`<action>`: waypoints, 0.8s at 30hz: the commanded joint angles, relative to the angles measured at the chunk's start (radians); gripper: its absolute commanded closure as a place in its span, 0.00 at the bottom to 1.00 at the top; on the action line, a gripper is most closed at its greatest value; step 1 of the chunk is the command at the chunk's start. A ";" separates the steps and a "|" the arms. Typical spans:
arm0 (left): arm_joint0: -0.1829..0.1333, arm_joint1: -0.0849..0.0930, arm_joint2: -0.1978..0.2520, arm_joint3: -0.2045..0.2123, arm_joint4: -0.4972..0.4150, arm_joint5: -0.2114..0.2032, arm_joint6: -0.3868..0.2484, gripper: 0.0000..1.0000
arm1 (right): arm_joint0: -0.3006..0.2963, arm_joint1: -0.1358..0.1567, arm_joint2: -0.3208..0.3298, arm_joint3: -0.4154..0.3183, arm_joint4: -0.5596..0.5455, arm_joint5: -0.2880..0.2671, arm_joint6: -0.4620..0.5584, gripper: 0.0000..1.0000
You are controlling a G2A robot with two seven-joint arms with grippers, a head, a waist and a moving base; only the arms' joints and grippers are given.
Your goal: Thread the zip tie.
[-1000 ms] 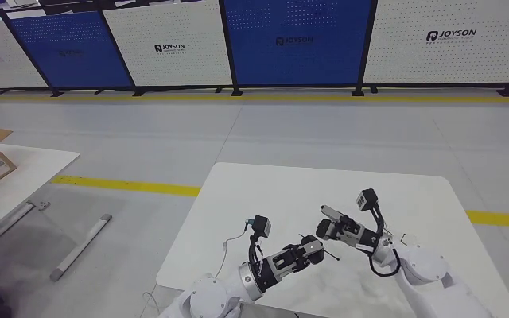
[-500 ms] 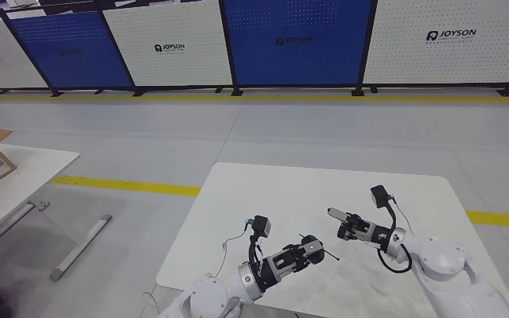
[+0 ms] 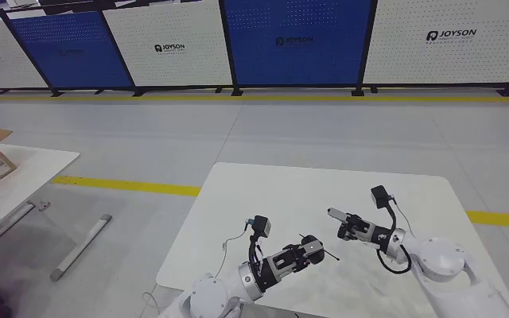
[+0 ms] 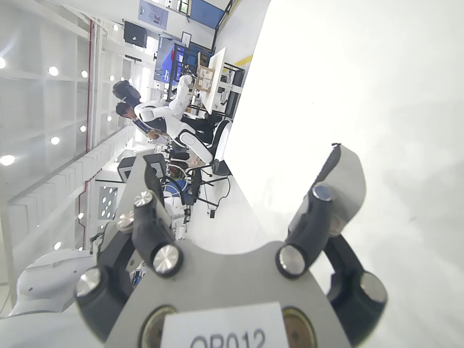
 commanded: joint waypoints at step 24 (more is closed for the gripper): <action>0.000 0.000 0.000 0.000 0.000 0.000 0.000 1.00 | 0.024 0.035 0.020 -0.111 -0.401 0.218 0.059 0.00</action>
